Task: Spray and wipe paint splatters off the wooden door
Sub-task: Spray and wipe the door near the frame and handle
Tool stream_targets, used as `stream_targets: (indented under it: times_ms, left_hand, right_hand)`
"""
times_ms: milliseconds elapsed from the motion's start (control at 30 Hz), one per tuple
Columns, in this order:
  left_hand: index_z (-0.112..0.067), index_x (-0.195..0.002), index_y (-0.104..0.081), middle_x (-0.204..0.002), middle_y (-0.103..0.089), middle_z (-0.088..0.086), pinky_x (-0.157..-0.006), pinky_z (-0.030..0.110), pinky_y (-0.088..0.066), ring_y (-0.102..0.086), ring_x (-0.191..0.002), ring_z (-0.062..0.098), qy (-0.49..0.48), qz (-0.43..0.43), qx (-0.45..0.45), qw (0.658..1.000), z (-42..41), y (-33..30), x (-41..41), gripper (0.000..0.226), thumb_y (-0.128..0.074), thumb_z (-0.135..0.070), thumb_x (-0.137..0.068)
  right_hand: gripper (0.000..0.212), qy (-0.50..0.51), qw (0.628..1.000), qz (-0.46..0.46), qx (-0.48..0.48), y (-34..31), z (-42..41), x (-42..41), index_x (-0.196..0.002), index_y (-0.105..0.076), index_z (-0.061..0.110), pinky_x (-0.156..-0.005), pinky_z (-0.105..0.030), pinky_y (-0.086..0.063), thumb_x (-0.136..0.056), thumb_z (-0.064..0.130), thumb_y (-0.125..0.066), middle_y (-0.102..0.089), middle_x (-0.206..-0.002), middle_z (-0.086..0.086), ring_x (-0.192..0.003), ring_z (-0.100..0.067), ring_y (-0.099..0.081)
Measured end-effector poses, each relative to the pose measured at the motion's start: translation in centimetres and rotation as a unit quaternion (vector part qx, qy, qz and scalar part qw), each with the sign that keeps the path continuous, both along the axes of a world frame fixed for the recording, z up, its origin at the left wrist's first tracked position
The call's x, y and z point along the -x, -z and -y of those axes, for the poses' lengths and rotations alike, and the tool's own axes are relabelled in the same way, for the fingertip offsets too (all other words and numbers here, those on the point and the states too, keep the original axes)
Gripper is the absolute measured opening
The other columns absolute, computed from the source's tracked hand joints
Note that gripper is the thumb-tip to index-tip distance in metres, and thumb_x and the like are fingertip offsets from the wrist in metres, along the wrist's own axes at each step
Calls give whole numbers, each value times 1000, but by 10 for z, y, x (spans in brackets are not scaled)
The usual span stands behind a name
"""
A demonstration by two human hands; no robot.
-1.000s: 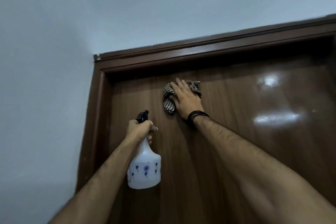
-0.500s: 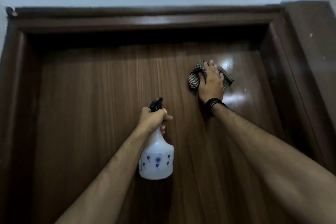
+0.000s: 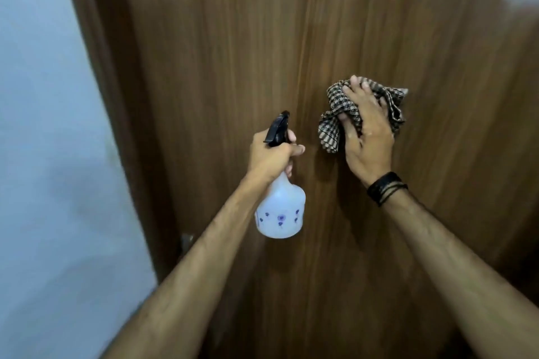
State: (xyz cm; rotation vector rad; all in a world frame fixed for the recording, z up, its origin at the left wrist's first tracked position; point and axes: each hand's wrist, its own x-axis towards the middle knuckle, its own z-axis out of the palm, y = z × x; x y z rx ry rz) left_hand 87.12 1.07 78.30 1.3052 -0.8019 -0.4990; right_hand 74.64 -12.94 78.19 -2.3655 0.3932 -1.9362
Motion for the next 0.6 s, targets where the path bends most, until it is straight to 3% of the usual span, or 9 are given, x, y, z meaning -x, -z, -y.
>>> stream_targets:
  times_ms: [133,233,367,600]
  left_hand:
    - [-15,-81,-63,-64,-62,2,-48,29,-41,-46,-38,19,-67,-32,-85,994,-37,93,-15,20,-73,2,-79]
    - [-16,-79,-64,-63,-64,0,-49,29,-43,-51,-42,20,-121,-58,-127,983,-71,156,-27,21,-73,2,-79]
    - [-15,-82,-66,-63,-66,-3,-47,28,-44,-58,-54,21,-172,-120,-162,964,-110,224,-46,22,-72,6,-80]
    - [-13,-80,-62,-63,-57,7,-47,29,-43,-49,-45,22,-202,-155,-196,947,-158,297,-95,20,-72,4,-82]
  right_hand:
    - [38,-75,995,-56,-38,83,-25,-31,-140,-55,9,-120,-25,-19,-102,13,-54,-45,-152,-4,-146,-17,-33]
    - [40,-114,983,-115,-87,139,-42,-53,-142,-53,10,-120,-29,-25,-102,11,-54,-43,-154,-2,-148,-15,-30]
    - [39,-139,962,-172,-161,201,-68,-80,-143,-52,14,-119,-23,-22,-104,21,-50,-44,-153,1,-147,-13,-31]
    - [37,-145,888,-190,-392,293,-115,-141,-137,-53,19,-98,-38,-49,-106,37,-44,-63,-130,0,-118,-17,-59]
